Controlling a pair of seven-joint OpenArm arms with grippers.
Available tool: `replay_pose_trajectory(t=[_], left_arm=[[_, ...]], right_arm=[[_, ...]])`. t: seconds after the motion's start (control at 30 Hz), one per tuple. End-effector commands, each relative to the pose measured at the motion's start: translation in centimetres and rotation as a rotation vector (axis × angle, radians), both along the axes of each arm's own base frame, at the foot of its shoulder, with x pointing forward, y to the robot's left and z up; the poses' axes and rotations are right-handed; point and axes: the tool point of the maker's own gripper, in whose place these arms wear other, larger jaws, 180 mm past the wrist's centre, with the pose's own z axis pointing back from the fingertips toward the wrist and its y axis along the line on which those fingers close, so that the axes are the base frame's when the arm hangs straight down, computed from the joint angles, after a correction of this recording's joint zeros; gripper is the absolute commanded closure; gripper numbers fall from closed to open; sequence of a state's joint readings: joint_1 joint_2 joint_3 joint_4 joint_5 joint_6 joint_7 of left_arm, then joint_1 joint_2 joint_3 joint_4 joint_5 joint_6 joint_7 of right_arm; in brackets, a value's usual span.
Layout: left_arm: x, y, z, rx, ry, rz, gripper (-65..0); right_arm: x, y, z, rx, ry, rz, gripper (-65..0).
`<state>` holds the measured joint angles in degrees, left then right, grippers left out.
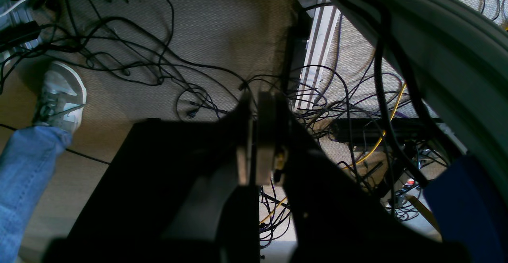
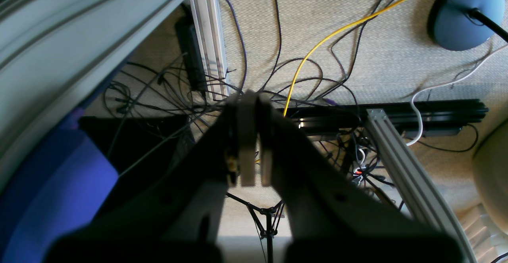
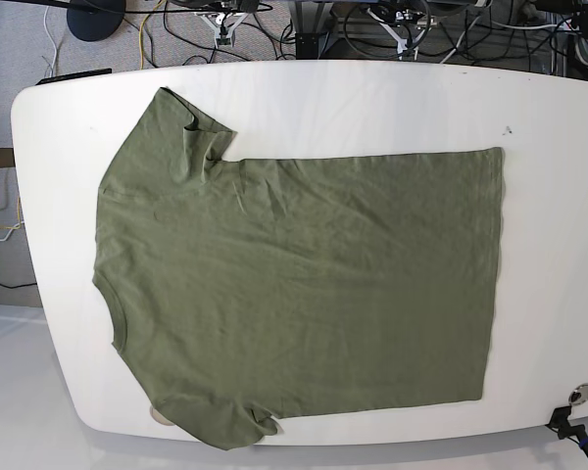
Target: Fold the T-shirt properly
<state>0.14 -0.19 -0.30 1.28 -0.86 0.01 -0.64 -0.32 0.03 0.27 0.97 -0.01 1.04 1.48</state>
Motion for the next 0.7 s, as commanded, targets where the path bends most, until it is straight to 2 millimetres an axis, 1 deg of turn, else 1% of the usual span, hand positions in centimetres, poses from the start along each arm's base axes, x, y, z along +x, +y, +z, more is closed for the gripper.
replay_pose_trajectory(t=[0.0,0.07,0.1,0.13,0.17,0.23,0.3,0.33,0.37,0.67], left_arm=[[0.2,0.1,0.0,0.0,0.002,-0.004,-0.9],[0.0,0.2,0.0,0.004,0.001,-0.004,-1.0],[0.6,-0.1,0.0,0.001,-0.018,0.004,0.0],[0.5,-0.1,0.0,0.002,-0.016,0.003,0.0],[0.8,-0.1,0.0,0.001,-0.023,-0.002,0.0],[0.5,-0.1,0.0,0.002,-0.015,0.002,0.0],[0.6,-0.1,0.0,0.001,-0.019,0.001,0.0],[0.4,-0.1,0.0,0.001,-0.013,0.002,0.0],[0.1,0.7,0.0,0.01,-0.013,-0.001,-2.0],[0.1,0.8,0.0,0.011,-0.013,-0.001,-2.0]], right_arm=[[-0.1,-0.3,0.0,-0.005,-0.002,0.005,-0.3],[-0.3,-0.3,0.0,-0.005,0.0,0.005,-0.4],[0.2,0.2,0.0,0.015,-0.006,0.005,-0.4],[0.1,0.1,0.0,0.013,-0.008,0.003,-0.6],[0.1,0.2,0.0,0.013,-0.007,0.002,-0.5],[-0.1,0.1,0.0,0.012,-0.003,0.005,-0.5],[0.2,0.0,0.0,0.011,-0.005,0.01,-0.3],[0.3,0.0,0.0,0.01,-0.006,0.008,-0.4],[1.1,-1.1,0.0,-0.003,-0.024,0.029,-1.3],[1.2,-1.1,0.0,-0.003,-0.025,0.032,-1.3]])
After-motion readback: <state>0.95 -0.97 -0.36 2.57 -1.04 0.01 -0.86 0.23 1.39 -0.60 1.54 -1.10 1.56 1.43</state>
